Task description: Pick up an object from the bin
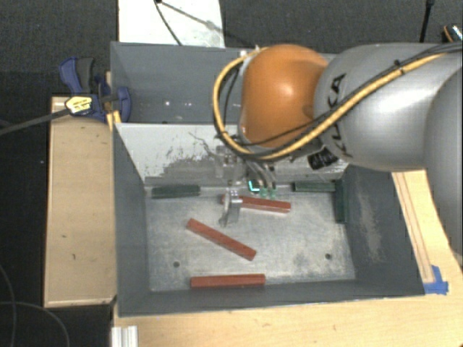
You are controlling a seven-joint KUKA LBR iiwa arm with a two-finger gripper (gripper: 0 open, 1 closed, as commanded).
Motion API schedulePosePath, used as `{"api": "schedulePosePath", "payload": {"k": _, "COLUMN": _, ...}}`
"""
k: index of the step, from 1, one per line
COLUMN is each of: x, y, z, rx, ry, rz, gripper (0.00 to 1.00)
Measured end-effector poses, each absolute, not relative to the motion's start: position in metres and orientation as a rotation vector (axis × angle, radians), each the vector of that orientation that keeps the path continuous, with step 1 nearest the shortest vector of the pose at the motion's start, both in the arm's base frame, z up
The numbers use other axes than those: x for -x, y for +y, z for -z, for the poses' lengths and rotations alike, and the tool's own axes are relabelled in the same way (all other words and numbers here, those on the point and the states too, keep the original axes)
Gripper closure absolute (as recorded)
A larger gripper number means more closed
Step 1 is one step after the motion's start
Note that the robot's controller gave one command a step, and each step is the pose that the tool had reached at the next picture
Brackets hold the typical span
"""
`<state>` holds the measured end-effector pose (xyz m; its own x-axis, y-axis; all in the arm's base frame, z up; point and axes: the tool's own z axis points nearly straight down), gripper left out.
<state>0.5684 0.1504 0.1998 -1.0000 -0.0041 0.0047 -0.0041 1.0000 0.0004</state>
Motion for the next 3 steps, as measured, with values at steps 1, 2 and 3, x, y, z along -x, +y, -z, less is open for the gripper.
{"api": "schedulePosePath", "payload": {"k": 1, "x": -0.538, "y": 0.133, "z": -0.066, "rx": 0.285, "ry": -3.122, "rz": -0.002, "gripper": 0.0}}
{"api": "schedulePosePath", "payload": {"k": 2, "x": -0.521, "y": 0.138, "z": -0.102, "rx": 0.344, "ry": -3.121, "rz": 0.001, "gripper": 0.0}}
{"api": "schedulePosePath", "payload": {"k": 3, "x": -0.521, "y": 0.135, "z": -0.1, "rx": 0.603, "ry": -3.082, "rz": 0.0, "gripper": 0.0}}
